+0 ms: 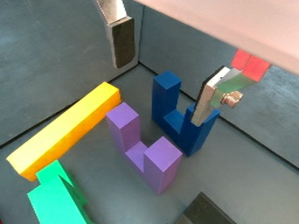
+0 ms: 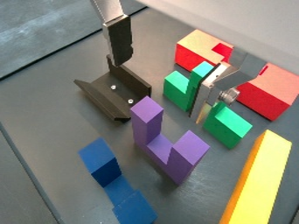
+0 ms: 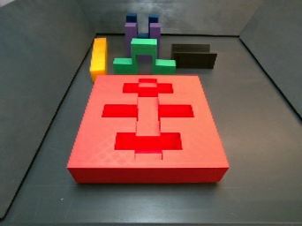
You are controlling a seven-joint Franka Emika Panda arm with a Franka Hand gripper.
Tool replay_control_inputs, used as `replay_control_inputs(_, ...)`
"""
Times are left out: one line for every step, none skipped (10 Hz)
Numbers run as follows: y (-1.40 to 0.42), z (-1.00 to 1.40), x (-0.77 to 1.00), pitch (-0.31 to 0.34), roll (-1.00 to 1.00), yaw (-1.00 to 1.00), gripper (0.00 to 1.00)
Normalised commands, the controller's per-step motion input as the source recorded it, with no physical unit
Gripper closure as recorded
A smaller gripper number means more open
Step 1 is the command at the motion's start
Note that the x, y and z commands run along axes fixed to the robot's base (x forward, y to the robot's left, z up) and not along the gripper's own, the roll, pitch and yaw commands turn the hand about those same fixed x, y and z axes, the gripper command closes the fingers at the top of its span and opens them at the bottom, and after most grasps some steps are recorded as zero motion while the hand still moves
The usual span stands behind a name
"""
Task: Pick up the purple object. Move up. Move to above the board. Insert the purple object.
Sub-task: Pick up the purple object.
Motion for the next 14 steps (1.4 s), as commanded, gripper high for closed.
replay_control_inputs(0.0, 0.0, -0.02, -0.016, 0.0, 0.0, 0.0)
replay_control_inputs(0.0, -0.09, 0.12, 0.026, 0.0, 0.0, 0.0)
replay_control_inputs(-0.09, -0.86, -0.21, 0.0, 0.25, 0.0, 0.0)
replay_control_inputs(-0.19, -0.99, -0.22, -0.019, 0.19, 0.0, 0.0)
replay_control_inputs(-0.18, -0.98, -0.2, -0.02, 0.2, 0.0, 0.0)
replay_control_inputs(-0.22, -0.95, -0.23, -0.029, 0.21, -0.02, 0.0)
replay_control_inputs(-0.23, -0.99, -0.04, -0.039, 0.19, -0.04, 0.0)
replay_control_inputs(0.16, -0.91, -0.16, -0.061, 0.08, -0.07, 0.0)
replay_control_inputs(0.11, -0.79, -0.27, -0.067, 0.11, -0.06, 0.0)
replay_control_inputs(0.05, -0.71, -0.37, -0.064, 0.1, -0.05, 0.0)
replay_control_inputs(0.0, -0.6, -0.37, -0.086, 0.04, -0.06, 0.0)
replay_control_inputs(0.0, -0.26, -0.31, -0.126, 0.0, -0.05, 0.0)
replay_control_inputs(0.0, 0.03, -0.38, -0.113, -0.03, -0.02, 0.0)
replay_control_inputs(0.0, -0.05, -0.31, -0.077, 0.02, 0.0, 0.0)
